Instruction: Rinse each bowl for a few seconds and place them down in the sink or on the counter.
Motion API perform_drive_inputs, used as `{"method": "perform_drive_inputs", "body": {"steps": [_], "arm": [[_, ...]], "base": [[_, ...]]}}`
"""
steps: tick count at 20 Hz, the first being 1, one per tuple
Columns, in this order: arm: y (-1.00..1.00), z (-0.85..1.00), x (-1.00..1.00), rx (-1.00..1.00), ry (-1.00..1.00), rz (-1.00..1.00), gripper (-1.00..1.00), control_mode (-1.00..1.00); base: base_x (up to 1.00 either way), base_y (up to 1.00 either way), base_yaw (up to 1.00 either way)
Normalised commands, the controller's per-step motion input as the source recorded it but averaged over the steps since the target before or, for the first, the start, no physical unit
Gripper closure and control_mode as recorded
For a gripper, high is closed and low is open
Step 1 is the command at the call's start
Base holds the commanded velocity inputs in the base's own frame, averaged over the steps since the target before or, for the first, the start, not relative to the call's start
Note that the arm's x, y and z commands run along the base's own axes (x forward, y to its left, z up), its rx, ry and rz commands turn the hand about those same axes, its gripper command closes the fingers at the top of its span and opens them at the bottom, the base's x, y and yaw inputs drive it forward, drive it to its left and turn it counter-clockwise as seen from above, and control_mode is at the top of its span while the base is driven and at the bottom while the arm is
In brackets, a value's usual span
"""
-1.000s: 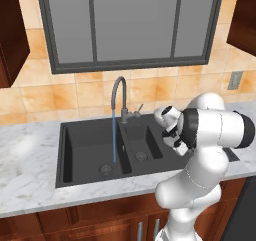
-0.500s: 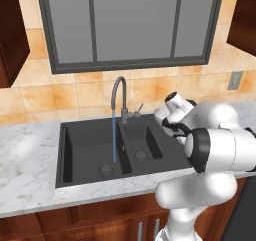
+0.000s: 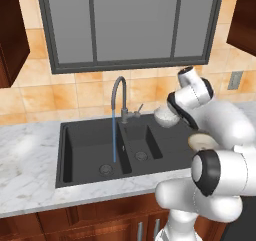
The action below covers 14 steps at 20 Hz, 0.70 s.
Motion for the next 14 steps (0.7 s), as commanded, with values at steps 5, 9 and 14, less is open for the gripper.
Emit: {"method": "perform_drive_inputs", "body": {"steps": [5,9,14], "arm": [[0.00,1.00,-0.18,0.11,-0.06,0.00,-1.00,-1.00],[0.00,0.98,-0.22,0.10,-0.08,0.00,-1.00,-1.00],[0.00,0.84,-0.34,0.05,-0.17,0.00,-1.00,-1.00]], "base": [[0.00,0.00,0.00],[0.00,0.00,0.00],[0.00,0.00,0.00]]}}
